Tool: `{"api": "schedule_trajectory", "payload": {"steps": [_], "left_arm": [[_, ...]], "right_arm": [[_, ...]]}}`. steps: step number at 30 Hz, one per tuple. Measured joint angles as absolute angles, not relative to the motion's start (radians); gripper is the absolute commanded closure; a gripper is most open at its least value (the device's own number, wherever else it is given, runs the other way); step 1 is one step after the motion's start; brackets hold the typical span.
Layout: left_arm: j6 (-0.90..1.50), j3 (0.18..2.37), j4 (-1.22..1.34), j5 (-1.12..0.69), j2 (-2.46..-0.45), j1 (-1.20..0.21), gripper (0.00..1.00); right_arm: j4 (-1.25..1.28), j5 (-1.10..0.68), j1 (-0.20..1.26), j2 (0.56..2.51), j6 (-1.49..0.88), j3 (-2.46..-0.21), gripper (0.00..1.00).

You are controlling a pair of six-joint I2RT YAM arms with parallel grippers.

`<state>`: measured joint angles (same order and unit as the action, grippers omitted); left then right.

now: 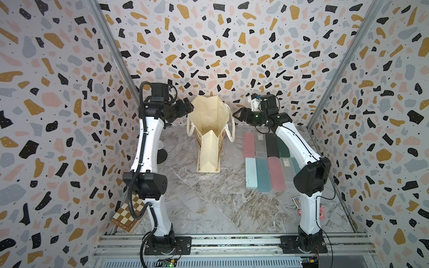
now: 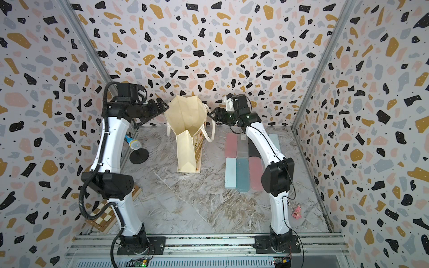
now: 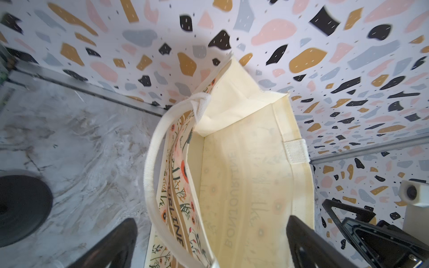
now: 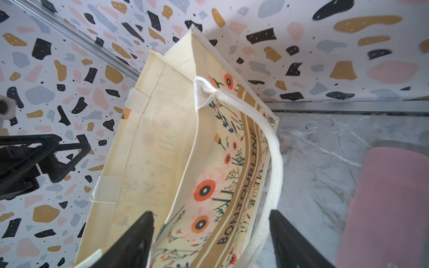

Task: Take out the pencil case from the canvas bag
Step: Place the canvas bag at the center of the board, then reset both arms

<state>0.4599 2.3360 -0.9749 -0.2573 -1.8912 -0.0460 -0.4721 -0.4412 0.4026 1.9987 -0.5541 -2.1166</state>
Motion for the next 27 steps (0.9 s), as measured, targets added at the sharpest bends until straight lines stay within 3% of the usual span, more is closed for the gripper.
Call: {"api": "schedule_trajectory", "payload": {"steps": [5,9,13,19,27], "left_arm": [[0.447,1.995,-0.838,-0.168,-1.591,-0.046,0.01],[0.465,1.636,-0.692,-0.105,-1.303,-0.046,0.01],[0.509,1.362,-0.596,-0.046,-1.074,-0.054,0.01],[0.585,1.021,-0.471,0.014,-0.868,-0.058,0.01],[0.61,0.685,-0.257,0.133,-0.805,-0.06,0.01]], "right_arm": [[-0.337,-0.332,0.391,1.684,-0.489,-1.812,0.16],[-0.147,-0.24,0.376,1.407,-0.436,-1.497,0.0],[0.028,-0.163,0.364,1.18,-0.384,-1.149,0.0],[0.13,-0.035,0.358,1.081,-0.318,-0.874,0.01],[0.164,0.154,0.32,1.069,-0.279,-0.715,0.01]]}}
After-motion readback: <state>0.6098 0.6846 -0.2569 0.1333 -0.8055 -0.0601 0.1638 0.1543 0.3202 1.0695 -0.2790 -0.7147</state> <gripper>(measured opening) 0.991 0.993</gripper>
